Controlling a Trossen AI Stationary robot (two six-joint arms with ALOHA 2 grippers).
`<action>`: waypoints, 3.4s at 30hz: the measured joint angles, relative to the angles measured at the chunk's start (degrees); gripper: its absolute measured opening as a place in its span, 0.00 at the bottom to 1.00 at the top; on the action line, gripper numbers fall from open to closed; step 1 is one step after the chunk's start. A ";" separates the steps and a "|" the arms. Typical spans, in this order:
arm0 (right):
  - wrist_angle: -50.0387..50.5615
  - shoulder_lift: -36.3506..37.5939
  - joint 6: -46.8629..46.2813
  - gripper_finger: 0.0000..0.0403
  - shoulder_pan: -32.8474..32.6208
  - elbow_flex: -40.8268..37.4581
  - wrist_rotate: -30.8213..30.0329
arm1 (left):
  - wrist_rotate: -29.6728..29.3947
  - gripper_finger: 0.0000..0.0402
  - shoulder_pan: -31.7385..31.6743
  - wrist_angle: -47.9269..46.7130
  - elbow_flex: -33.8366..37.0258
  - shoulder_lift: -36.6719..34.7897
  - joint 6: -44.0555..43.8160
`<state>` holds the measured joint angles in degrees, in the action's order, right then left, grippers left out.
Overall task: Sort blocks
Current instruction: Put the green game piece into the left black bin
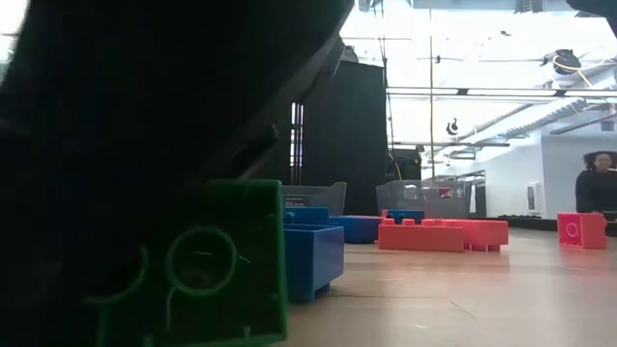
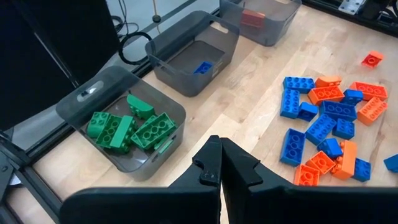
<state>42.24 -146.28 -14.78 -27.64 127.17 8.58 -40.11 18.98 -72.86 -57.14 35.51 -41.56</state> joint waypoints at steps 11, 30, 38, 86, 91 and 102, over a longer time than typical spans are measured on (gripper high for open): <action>3.84 1.09 -4.29 0.19 0.99 -0.02 0.50 | -0.69 0.00 0.00 0.11 0.00 -0.01 0.04; 13.59 7.38 5.71 0.19 9.05 0.00 0.37 | -0.88 0.00 0.00 0.34 0.02 -0.02 0.07; 15.26 8.70 13.88 0.19 15.20 0.02 0.33 | -0.87 0.00 0.00 0.37 0.02 -0.02 0.04; -57.26 6.97 12.63 0.19 44.92 0.85 -10.19 | -4.49 0.00 0.00 0.30 0.02 0.00 -0.09; -63.77 3.44 6.22 0.19 45.86 0.83 -10.31 | -4.95 0.00 0.00 0.30 0.02 -0.02 -0.07; -63.12 -2.00 -1.16 0.19 46.45 0.79 -11.73 | -5.36 0.00 0.00 0.30 0.02 -0.02 -0.02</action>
<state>-20.88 -148.27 -15.94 18.81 127.96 -3.15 -45.47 18.98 -72.55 -57.12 35.48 -41.58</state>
